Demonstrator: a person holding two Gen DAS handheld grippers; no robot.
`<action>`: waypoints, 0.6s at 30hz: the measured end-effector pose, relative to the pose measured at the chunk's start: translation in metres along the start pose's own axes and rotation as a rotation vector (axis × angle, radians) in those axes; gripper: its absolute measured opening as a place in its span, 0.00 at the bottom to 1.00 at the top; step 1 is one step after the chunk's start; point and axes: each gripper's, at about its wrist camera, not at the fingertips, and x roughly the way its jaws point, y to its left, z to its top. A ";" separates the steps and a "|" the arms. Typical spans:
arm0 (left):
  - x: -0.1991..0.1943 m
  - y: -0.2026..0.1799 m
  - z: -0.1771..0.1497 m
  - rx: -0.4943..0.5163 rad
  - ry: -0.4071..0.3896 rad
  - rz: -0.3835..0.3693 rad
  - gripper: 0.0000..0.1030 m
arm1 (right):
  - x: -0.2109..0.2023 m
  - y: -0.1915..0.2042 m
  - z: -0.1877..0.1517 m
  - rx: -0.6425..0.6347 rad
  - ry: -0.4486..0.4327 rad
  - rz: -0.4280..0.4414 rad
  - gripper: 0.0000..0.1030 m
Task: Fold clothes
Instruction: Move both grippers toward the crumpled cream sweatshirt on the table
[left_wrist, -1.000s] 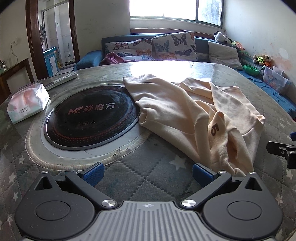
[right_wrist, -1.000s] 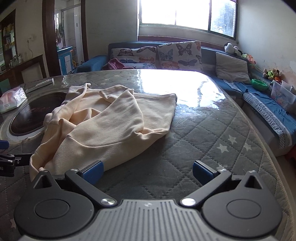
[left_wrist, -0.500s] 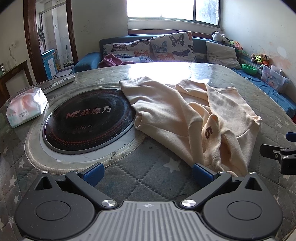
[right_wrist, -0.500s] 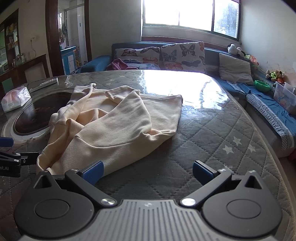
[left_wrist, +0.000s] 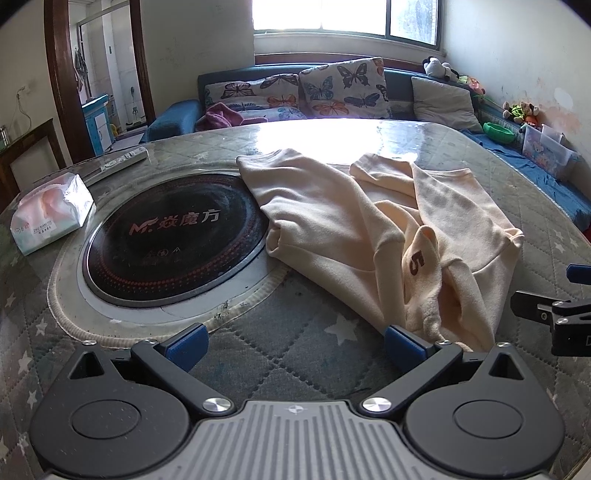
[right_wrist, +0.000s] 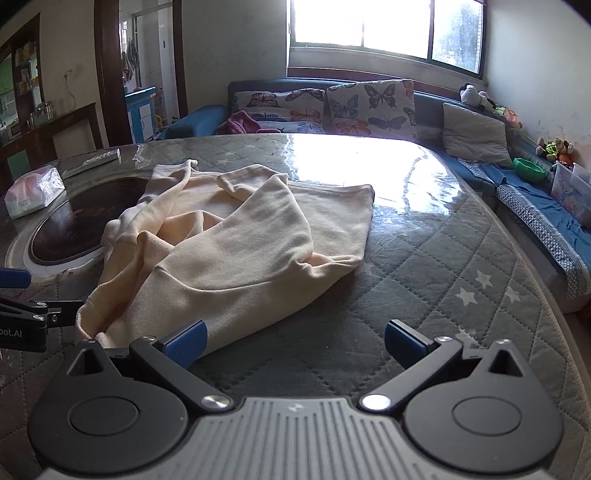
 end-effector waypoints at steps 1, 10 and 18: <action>0.001 0.000 0.001 0.000 0.002 0.001 1.00 | 0.000 0.000 0.000 0.000 0.001 0.001 1.00; 0.004 -0.001 0.006 0.010 0.009 -0.002 1.00 | 0.006 0.002 0.004 -0.007 0.008 0.009 1.00; 0.005 -0.001 0.011 0.017 0.007 -0.005 1.00 | 0.006 0.004 0.009 -0.013 0.006 0.014 1.00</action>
